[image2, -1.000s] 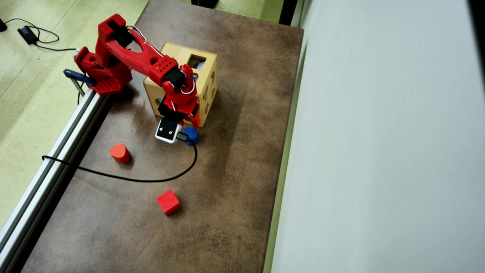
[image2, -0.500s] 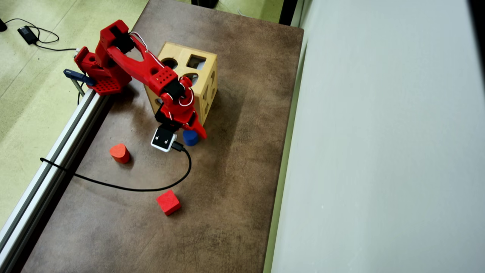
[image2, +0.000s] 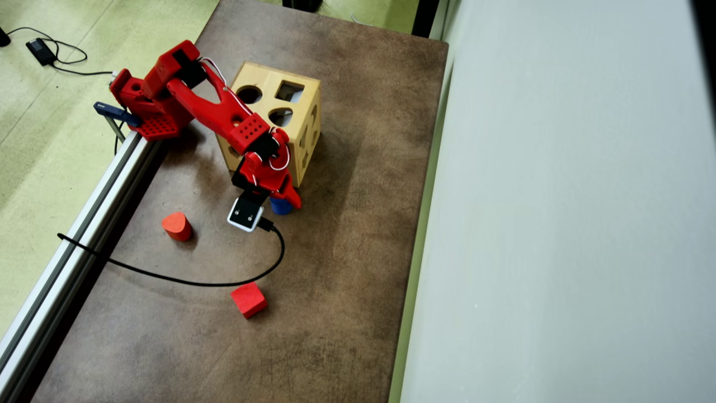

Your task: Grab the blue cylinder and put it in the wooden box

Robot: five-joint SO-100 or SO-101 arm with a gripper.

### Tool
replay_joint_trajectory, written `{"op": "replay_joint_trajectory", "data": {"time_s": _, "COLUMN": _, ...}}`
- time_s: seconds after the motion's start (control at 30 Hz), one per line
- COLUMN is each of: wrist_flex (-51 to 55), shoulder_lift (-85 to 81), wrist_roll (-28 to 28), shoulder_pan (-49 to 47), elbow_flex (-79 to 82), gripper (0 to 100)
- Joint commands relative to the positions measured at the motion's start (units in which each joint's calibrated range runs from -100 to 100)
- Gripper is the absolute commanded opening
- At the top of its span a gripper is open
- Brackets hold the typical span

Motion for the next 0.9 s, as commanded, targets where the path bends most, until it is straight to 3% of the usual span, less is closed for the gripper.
{"op": "replay_joint_trajectory", "data": {"time_s": 0.0, "wrist_flex": -0.54, "shoulder_lift": -0.73, "wrist_roll": 0.20, "shoulder_pan": -0.48, "elbow_flex": -2.18, "gripper": 39}}
{"op": "replay_joint_trajectory", "data": {"time_s": 0.37, "wrist_flex": -9.23, "shoulder_lift": -0.64, "wrist_roll": -0.15, "shoulder_pan": -0.48, "elbow_flex": -2.18, "gripper": 39}}
{"op": "replay_joint_trajectory", "data": {"time_s": 0.87, "wrist_flex": -9.47, "shoulder_lift": 4.96, "wrist_roll": -0.24, "shoulder_pan": -3.89, "elbow_flex": -2.18, "gripper": 39}}
